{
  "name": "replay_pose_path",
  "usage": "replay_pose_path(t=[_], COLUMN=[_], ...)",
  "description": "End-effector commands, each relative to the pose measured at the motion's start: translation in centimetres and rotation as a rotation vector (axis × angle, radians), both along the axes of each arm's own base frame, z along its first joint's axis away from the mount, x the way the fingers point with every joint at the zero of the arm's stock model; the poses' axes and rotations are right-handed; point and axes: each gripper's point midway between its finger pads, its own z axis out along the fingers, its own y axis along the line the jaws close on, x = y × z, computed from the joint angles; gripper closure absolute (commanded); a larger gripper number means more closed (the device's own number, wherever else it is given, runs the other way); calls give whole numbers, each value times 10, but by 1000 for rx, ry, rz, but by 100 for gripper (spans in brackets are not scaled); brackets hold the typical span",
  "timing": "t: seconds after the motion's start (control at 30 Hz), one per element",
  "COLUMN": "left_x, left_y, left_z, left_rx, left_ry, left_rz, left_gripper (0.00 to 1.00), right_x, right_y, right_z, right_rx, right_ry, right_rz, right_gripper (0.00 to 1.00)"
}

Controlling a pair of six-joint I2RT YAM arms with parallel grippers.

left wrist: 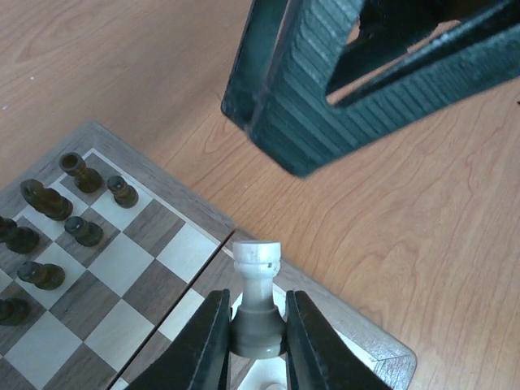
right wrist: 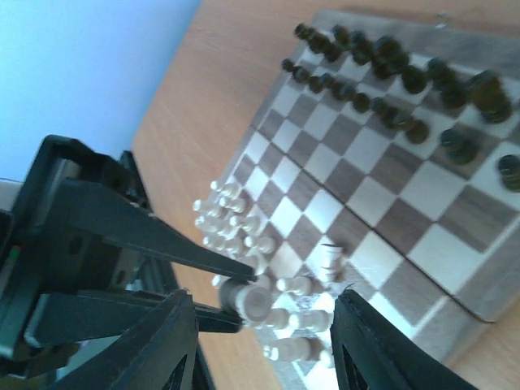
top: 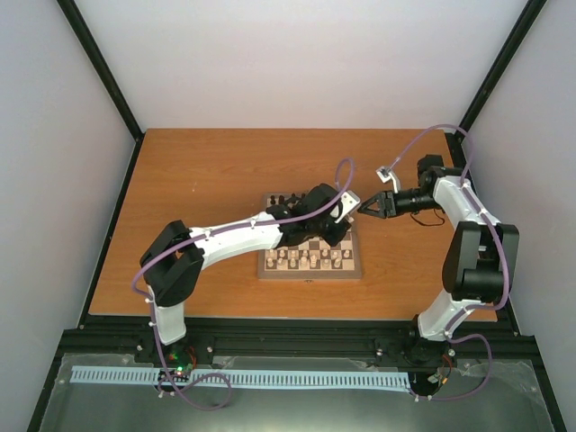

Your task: Set up the chess pieces on the board

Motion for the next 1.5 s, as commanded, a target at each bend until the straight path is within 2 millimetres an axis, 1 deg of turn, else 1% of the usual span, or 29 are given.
replay_pose_path(t=[0.0, 0.17, 0.33, 0.4, 0.57, 0.7, 0.9, 0.93, 0.97, 1.07, 1.13, 1.2, 1.3, 1.37, 1.47], left_x=[1, 0, -1, -2, -2, -1, 5, 6, 7, 7, 5, 0, -7, -13, -21], left_y=[-7, -6, -6, -6, -5, -4, 1, 2, 4, 9, 15, 26, 48, 64, 77], left_z=[32, 33, 36, 37, 39, 39, 38, 39, 39, 38, 42, 51, 72, 82, 101], left_rx=[-85, -91, -101, -106, -109, -108, -98, -97, -95, -81, -77, -82, -66, -46, -62], left_ry=[-51, -53, -52, -52, -56, -58, -69, -71, -72, -61, -36, -5, 32, 74, 143], left_rz=[-34, -34, -34, -37, -36, -27, 18, 26, 35, 62, 89, 128, 193, 219, 234], left_gripper=[85, 85, 85, 85, 85, 85, 83, 81, 77, 57, 50, 45, 37, 33, 30], right_x=[-14, -22, -24, -25, -26, -26, -27, -26, -25, -21, -17, -12, -9, -11, -19], right_y=[18, 27, 31, 32, 35, 35, 35, 34, 34, 32, 27, 20, 11, 5, 2], right_z=[14, 12, 4, 1, 0, 0, 0, 0, 0, -2, -6, -7, -5, -4, -10], right_rx=[109, 130, 127, 127, 140, 143, 137, 134, 130, 92, 24, -50, -149, -205, -282], right_ry=[45, 76, 98, 108, 125, 128, 120, 114, 108, 85, 42, -25, -136, -198, -272], right_rz=[64, 91, 99, 101, 107, 107, 105, 104, 102, 83, 63, 40, 17, 13, 39], right_gripper=[53, 54, 55, 56, 66, 76, 85, 86, 86, 88, 88, 88, 88, 88, 88])
